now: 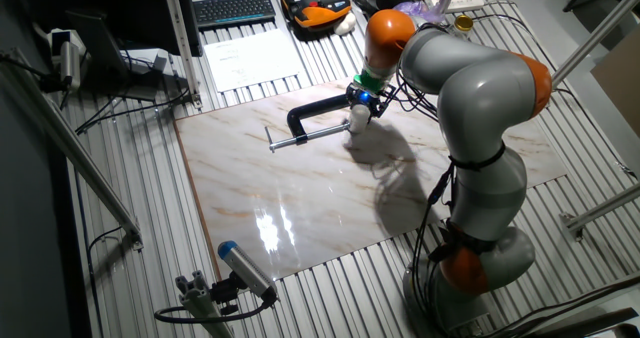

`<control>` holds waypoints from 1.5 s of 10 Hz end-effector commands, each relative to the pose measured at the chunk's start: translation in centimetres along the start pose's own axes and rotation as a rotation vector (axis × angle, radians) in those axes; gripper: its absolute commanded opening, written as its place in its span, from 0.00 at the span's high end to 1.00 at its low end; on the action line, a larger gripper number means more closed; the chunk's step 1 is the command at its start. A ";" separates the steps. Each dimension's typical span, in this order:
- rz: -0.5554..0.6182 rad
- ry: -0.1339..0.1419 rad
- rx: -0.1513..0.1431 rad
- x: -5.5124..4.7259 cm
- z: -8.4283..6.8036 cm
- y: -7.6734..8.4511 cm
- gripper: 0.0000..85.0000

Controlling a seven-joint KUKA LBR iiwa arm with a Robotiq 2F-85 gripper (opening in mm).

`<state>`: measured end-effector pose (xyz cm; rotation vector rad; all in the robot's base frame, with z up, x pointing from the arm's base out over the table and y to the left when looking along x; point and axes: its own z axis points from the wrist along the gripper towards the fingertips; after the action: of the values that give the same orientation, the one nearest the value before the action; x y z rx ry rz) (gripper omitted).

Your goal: Unscrew the lid from the jar

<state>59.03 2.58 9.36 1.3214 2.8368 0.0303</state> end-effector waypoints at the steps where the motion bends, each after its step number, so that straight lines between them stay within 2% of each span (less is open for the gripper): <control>1: -0.020 0.001 0.001 0.0 0.0 0.0 0.40; 8: -0.198 -0.012 0.012 0.0 -0.1 0.0 0.40; 15: -0.343 -0.013 0.013 0.0 -0.1 0.0 0.40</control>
<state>58.99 2.58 9.41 0.8084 3.0139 0.0002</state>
